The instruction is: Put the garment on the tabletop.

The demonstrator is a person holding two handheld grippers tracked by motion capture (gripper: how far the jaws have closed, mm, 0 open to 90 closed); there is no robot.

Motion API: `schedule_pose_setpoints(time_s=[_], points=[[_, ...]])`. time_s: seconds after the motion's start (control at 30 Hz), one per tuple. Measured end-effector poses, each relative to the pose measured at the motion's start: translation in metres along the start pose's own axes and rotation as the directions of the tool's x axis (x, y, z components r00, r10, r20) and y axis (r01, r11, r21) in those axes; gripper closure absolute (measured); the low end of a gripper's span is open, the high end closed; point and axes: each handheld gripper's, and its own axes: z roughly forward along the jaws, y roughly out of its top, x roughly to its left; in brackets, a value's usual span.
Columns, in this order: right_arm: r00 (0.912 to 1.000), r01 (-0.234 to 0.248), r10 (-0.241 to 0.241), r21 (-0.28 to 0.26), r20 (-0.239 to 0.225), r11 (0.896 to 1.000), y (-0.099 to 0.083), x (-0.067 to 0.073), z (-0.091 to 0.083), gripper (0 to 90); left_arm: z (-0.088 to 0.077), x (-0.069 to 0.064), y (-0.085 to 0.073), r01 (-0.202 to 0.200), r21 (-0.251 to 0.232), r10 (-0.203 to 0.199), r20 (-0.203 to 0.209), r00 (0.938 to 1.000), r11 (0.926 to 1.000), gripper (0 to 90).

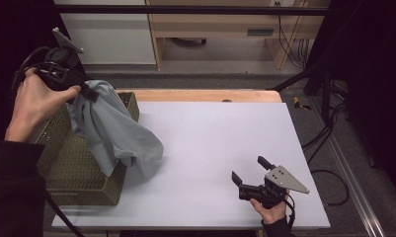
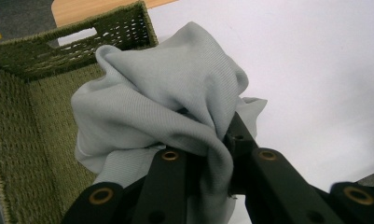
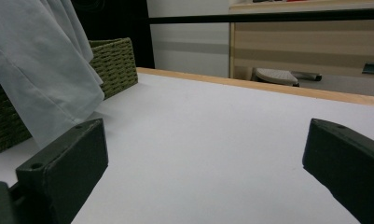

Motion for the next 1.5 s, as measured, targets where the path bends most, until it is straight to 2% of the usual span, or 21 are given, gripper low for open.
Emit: schedule_pose_setpoints(time_s=[0.2,0.53,0.63,0.67,0.8,0.83,0.93,1.03,1.07,1.1,1.13,1.17,1.2,1.27,1.3,1.33,1.37,1.4,1.43,1.47,1.5], points=[[1.0000,0.000,0.000,0.006,-0.006,1.000,-0.001,0.000,0.000,0.3,0.000,-0.003,0.000,-0.008,-0.002,0.008,0.004,1.0000,1.0000,80.3],[1.0000,0.002,-0.002,0.010,-0.003,1.000,-0.001,-0.001,0.000,0.3,-0.003,-0.027,0.006,-0.057,-0.029,0.058,0.031,0.9978,0.9979,80.4],[1.0000,0.002,-0.002,0.009,-0.006,1.000,-0.002,-0.002,-0.002,0.3,-0.005,-0.042,0.010,-0.095,-0.034,0.097,0.046,0.9942,0.9948,80.5],[1.0000,0.002,-0.002,0.009,-0.006,1.000,-0.002,-0.002,-0.002,0.3,-0.005,-0.042,0.010,-0.095,-0.034,0.097,0.046,0.9942,0.9948,80.4],[1.0000,-0.001,0.002,0.014,-0.004,1.000,-0.002,-0.001,-0.002,0.3,-0.007,-0.063,0.014,-0.144,-0.051,0.147,0.057,0.9875,0.9882,80.4],[0.9999,-0.007,0.007,0.011,-0.009,1.000,-0.002,-0.001,-0.002,0.3,-0.007,-0.063,0.014,-0.144,-0.051,0.147,0.057,0.9875,0.9882,80.5],[0.9999,-0.004,0.004,0.013,-0.011,1.000,-0.001,-0.001,-0.003,0.3,-0.005,-0.084,0.017,-0.191,-0.066,0.196,0.064,0.9786,0.9793,80.5],[1.0000,0.000,0.000,0.014,-0.010,1.000,-0.001,-0.001,-0.004,0.3,-0.003,-0.099,0.021,-0.222,-0.075,0.228,0.079,0.9705,0.9722,80.5],[0.9999,0.003,-0.003,0.013,-0.014,1.000,-0.001,-0.001,-0.004,0.2,-0.003,-0.099,0.021,-0.222,-0.075,0.228,0.079,0.9705,0.9722,80.5],[0.9999,0.002,-0.001,0.012,-0.012,1.000,-0.001,-0.001,-0.004,0.3,-0.001,-0.108,0.022,-0.248,-0.077,0.254,0.086,0.9634,0.9657,80.5],[0.9999,0.002,-0.001,0.012,-0.012,1.000,-0.001,-0.001,-0.004,0.3,-0.001,-0.108,0.022,-0.248,-0.077,0.254,0.086,0.9634,0.9657,80.5],[0.9999,0.001,-0.001,0.009,-0.016,1.000,-0.001,-0.001,-0.004,0.3,0.001,-0.117,0.024,-0.269,-0.083,0.277,0.095,0.9562,0.9594,80.5],[0.9999,0.001,-0.001,0.009,-0.016,1.000,-0.001,-0.001,-0.004,0.3,0.001,-0.117,0.024,-0.269,-0.083,0.277,0.095,0.9562,0.9594,80.5],[0.9999,0.002,-0.002,0.008,-0.014,1.000,0.000,-0.001,-0.004,0.3,0.003,-0.126,0.025,-0.286,-0.093,0.296,0.110,0.9490,0.9536,80.5],[0.9993,-0.027,0.027,0.007,-0.026,1.000,0.000,0.001,-0.005,0.2,0.006,-0.134,0.027,-0.301,-0.093,0.311,0.118,0.9430,0.9489,80.5],[0.9993,-0.027,0.027,0.007,-0.026,1.000,0.000,0.001,-0.005,0.2,0.006,-0.134,0.027,-0.301,-0.093,0.311,0.118,0.9430,0.9489,80.5],[0.9998,-0.011,0.011,0.002,-0.019,1.000,0.000,0.000,-0.005,0.2,0.010,-0.144,0.029,-0.319,-0.092,0.329,0.125,0.9361,0.9432,80.5],[0.9998,-0.011,0.011,0.002,-0.019,1.000,0.000,0.000,-0.005,0.2,0.010,-0.144,0.029,-0.319,-0.092,0.329,0.125,0.9361,0.9432,80.5],[0.9998,-0.003,0.003,0.006,-0.022,1.000,0.000,0.000,-0.005,0.3,0.013,-0.153,0.031,-0.336,-0.091,0.345,0.125,0.9302,0.9375,80.5],[0.9998,-0.003,0.003,0.006,-0.022,1.000,0.000,0.000,-0.005,0.3,0.013,-0.153,0.031,-0.336,-0.091,0.345,0.125,0.9302,0.9375,80.5],[0.9998,0.001,-0.001,0.004,-0.021,1.000,0.000,-0.001,-0.006,0.2,0.019,-0.161,0.032,-0.349,-0.093,0.359,0.132,0.9241,0.9326,80.5]])
